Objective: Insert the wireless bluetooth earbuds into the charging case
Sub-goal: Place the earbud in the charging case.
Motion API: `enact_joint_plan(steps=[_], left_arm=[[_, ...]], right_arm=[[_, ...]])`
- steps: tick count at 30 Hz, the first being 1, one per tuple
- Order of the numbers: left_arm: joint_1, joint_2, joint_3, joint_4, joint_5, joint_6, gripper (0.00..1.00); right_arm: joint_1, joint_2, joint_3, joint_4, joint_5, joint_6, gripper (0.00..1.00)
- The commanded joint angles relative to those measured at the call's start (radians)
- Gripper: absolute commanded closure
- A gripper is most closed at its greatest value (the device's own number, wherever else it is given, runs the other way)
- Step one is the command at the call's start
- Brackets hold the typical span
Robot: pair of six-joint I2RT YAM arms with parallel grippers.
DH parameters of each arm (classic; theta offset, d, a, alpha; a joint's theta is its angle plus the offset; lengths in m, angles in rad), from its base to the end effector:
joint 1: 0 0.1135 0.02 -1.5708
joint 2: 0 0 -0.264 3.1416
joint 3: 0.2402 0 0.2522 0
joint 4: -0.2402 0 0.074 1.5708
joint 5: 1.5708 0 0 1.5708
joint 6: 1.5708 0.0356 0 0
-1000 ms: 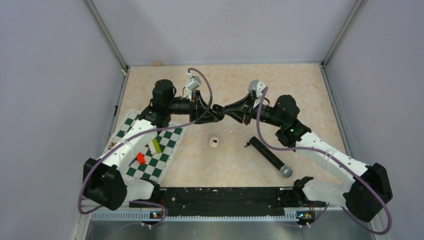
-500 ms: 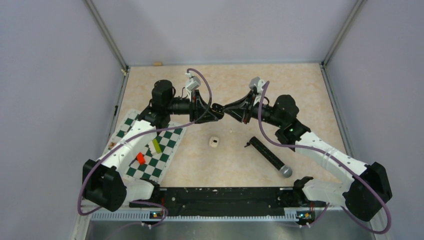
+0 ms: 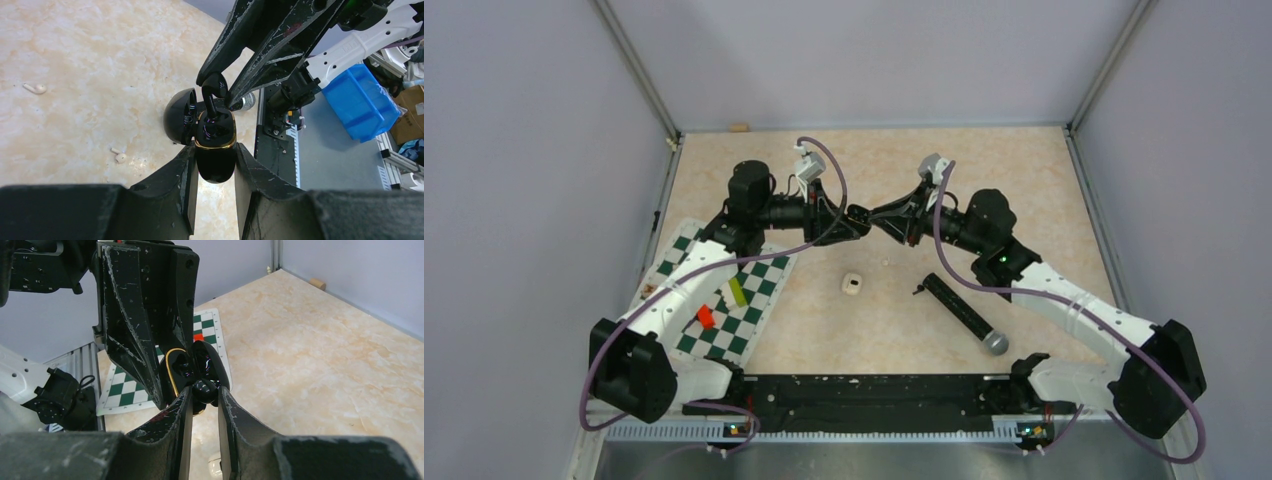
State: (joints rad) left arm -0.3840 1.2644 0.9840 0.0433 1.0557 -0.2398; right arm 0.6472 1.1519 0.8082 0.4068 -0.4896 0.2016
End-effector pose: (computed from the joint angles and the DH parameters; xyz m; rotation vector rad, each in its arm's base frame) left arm 0.2492 -0.1341 0.3336 0.9153 1.6660 -1.3760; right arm 0.2042 0.1754 0.3353 -0.7469 1.4248 1.0358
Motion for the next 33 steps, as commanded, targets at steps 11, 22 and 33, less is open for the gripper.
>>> enact_joint_plan(steps=[11,22,33], left_arm=[[0.006,-0.039,0.002,0.057,-0.027,0.034,1.00],[0.007,-0.046,0.004,0.061,-0.012,0.034,1.00],[0.006,-0.051,0.000,0.120,0.064,-0.001,1.00]], right_arm=[[0.045,0.017,0.060,-0.045,-0.009,-0.008,0.75],[0.045,0.004,0.102,-0.086,-0.051,-0.012,0.55],[0.042,0.007,0.245,-0.233,-0.105,-0.034,0.34]])
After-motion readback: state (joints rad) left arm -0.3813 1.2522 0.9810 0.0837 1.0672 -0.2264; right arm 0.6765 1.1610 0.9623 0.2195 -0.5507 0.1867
